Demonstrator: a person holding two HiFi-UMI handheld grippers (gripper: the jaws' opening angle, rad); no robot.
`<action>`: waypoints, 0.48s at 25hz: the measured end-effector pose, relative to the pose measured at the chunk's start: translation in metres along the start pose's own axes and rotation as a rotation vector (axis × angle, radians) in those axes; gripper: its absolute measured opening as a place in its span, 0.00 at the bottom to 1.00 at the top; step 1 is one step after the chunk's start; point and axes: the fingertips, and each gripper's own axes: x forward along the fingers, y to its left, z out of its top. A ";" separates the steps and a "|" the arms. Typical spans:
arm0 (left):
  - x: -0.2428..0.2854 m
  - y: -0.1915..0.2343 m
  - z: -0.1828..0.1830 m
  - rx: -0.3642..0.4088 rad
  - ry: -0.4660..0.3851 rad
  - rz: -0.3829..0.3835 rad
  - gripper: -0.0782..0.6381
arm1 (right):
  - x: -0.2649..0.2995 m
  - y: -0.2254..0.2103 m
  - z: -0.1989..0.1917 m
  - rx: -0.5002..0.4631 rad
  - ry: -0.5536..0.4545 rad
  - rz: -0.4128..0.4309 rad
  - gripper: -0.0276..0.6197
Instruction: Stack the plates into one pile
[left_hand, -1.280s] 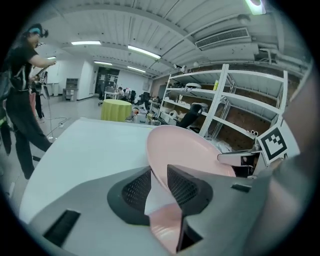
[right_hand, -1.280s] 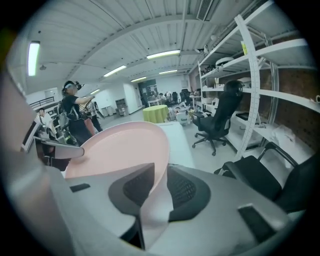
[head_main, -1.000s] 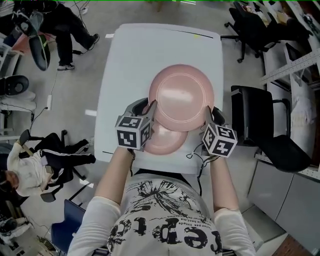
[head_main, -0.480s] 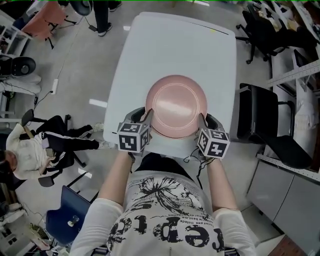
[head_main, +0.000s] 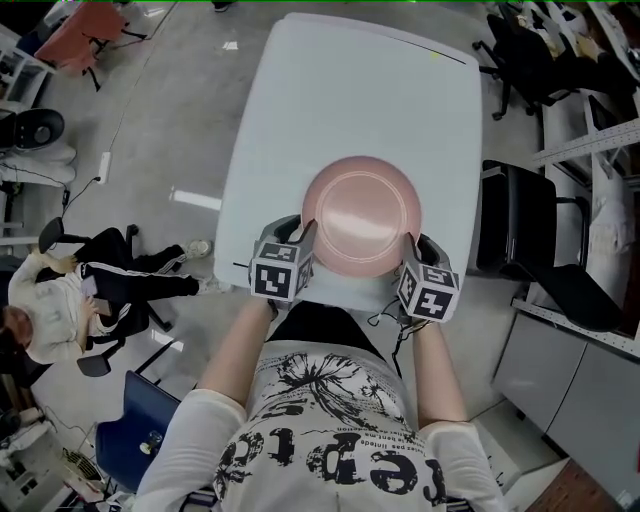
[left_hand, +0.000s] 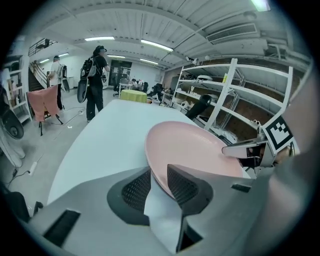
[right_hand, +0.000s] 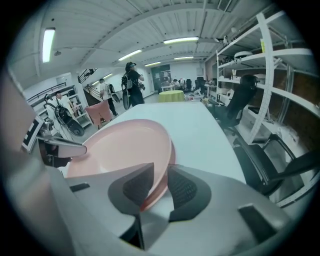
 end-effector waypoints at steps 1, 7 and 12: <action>0.002 0.000 0.000 0.011 0.006 0.004 0.27 | 0.000 -0.001 0.000 -0.008 0.002 -0.015 0.19; 0.005 0.002 0.002 0.026 0.028 0.012 0.28 | 0.000 -0.002 0.004 -0.052 0.003 -0.082 0.19; 0.008 0.006 -0.002 0.068 0.050 0.037 0.35 | 0.002 -0.002 -0.004 -0.084 0.030 -0.109 0.23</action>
